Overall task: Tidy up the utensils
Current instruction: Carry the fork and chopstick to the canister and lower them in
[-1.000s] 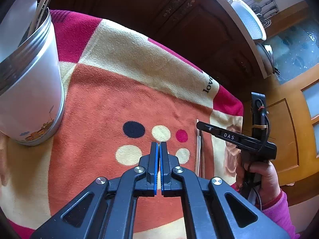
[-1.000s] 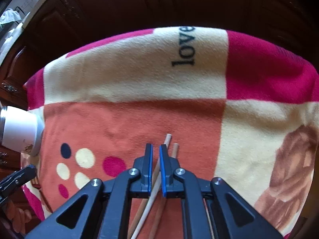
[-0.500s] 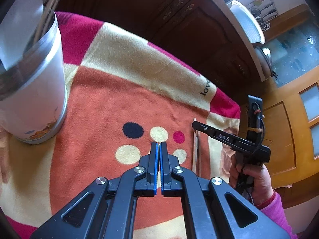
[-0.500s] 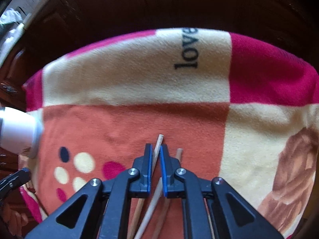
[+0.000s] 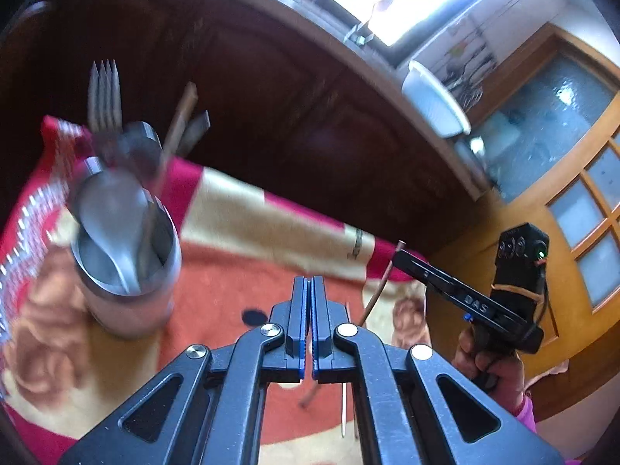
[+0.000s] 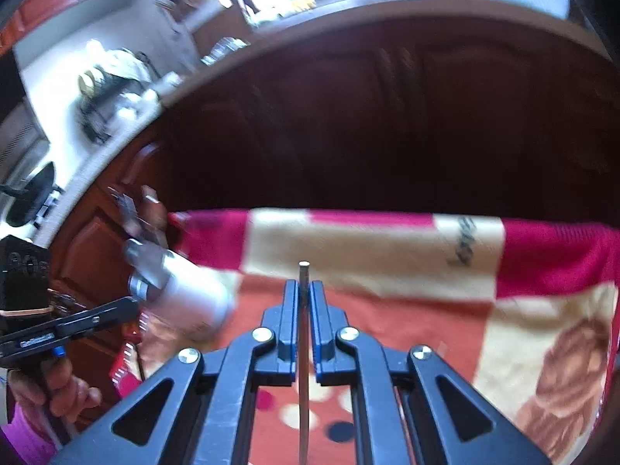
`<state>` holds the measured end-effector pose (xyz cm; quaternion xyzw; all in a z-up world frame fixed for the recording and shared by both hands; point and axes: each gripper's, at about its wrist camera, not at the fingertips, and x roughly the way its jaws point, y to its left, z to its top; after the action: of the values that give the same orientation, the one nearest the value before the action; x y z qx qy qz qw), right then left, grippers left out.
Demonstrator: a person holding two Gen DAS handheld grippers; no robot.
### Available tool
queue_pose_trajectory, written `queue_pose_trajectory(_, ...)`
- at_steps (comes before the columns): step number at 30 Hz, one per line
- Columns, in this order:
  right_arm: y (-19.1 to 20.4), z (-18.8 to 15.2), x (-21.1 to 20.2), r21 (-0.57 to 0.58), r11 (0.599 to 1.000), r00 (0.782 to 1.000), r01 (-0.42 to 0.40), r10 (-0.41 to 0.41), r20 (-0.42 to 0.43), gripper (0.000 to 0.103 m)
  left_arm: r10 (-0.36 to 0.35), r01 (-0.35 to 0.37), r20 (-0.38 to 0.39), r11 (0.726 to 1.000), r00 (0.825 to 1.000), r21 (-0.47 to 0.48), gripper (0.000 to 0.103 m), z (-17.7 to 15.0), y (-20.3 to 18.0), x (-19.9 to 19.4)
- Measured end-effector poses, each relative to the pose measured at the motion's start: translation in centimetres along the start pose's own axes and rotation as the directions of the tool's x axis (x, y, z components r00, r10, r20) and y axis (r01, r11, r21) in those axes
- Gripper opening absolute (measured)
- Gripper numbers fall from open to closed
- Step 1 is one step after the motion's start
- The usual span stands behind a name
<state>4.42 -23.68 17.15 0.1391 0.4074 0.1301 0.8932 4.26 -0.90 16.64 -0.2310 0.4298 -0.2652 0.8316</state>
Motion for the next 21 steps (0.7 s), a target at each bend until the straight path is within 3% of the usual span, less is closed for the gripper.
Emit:
queue_pose_trajectory(3, 2.9, 1.9, -1.5, -0.037, 0.998, 0.997, -0.043, 0.045, 0.060, 0.005, 0.002, -0.002, 0.079, 1.000, 0.997, 0.003, 0.028, 2.1, 0.5, -2.5)
queue_pose_trajectory(8, 7.5, 4.9, -3.1, -0.104, 0.990, 0.988, -0.095, 0.106, 0.115, 0.005, -0.006, 0.012, 0.210, 1.000, 0.978, -0.027, 0.028, 5.5, 2.6, -5.6)
queue_pose_trajectory(14, 12.8, 9.3, -4.4, -0.204, 0.974, 0.980, -0.103, 0.134, 0.147, 0.005, -0.026, 0.034, 0.277, 0.999, 0.961, -0.023, 0.028, 7.8, 4.3, -5.8)
queue_pose_trajectory(21, 16.5, 11.5, -4.4, -0.270, 0.956, 0.977, -0.116, 0.159, 0.144, 0.005, -0.048, 0.064, 0.337, 0.997, 0.940, -0.035, 0.028, 9.0, 7.0, -4.9)
